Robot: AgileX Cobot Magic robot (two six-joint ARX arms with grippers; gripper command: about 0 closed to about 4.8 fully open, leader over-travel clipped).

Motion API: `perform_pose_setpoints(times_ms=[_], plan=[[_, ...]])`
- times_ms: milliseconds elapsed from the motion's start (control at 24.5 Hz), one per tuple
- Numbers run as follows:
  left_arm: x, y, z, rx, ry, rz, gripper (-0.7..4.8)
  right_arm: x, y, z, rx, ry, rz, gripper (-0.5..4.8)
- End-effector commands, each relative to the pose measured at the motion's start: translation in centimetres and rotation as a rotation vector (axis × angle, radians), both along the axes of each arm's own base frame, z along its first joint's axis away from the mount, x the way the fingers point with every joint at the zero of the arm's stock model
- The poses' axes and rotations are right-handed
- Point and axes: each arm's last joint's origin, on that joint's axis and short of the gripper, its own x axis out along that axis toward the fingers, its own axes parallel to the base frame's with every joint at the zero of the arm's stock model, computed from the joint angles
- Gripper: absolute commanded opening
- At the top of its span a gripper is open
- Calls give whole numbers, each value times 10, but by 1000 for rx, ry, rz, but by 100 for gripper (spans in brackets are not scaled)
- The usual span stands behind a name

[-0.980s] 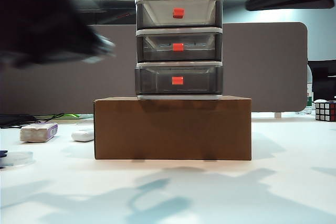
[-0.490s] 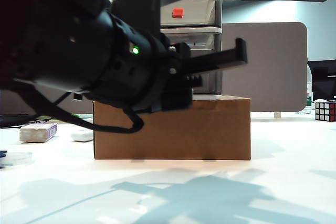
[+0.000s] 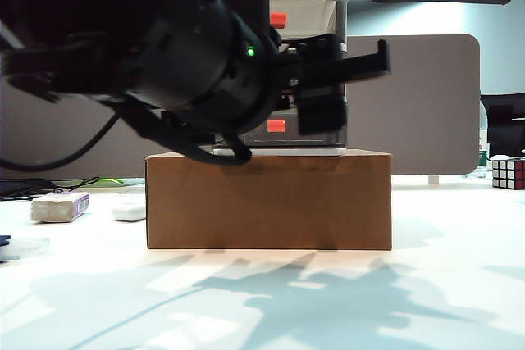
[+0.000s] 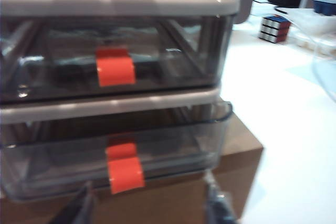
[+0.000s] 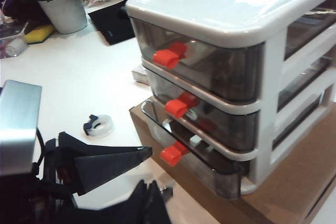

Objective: Open the third layer of the drawer on the table, pick up the transparent tape on the table and put it in, and finally close the drawer.

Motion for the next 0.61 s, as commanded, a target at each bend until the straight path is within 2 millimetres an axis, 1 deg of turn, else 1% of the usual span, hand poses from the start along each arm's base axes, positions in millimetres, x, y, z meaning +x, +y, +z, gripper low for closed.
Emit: perform_pose_setpoints(times_ms=[41, 245, 449, 531, 612], plan=[[3, -6, -4, 12, -8, 68, 236, 0, 0, 3, 8, -20, 7, -5], [7, -11, -13, 28, -9, 131, 236, 0, 0, 3, 9, -20, 7, -5], [11, -10, -8, -24, -25, 148, 236, 0, 0, 3, 8, -20, 7, -5], [19, -10, -4, -47, -28, 164, 236, 0, 0, 3, 8, -20, 7, -5], [23, -10, -2, -52, -30, 163, 236, 0, 0, 3, 8, -20, 7, -5]])
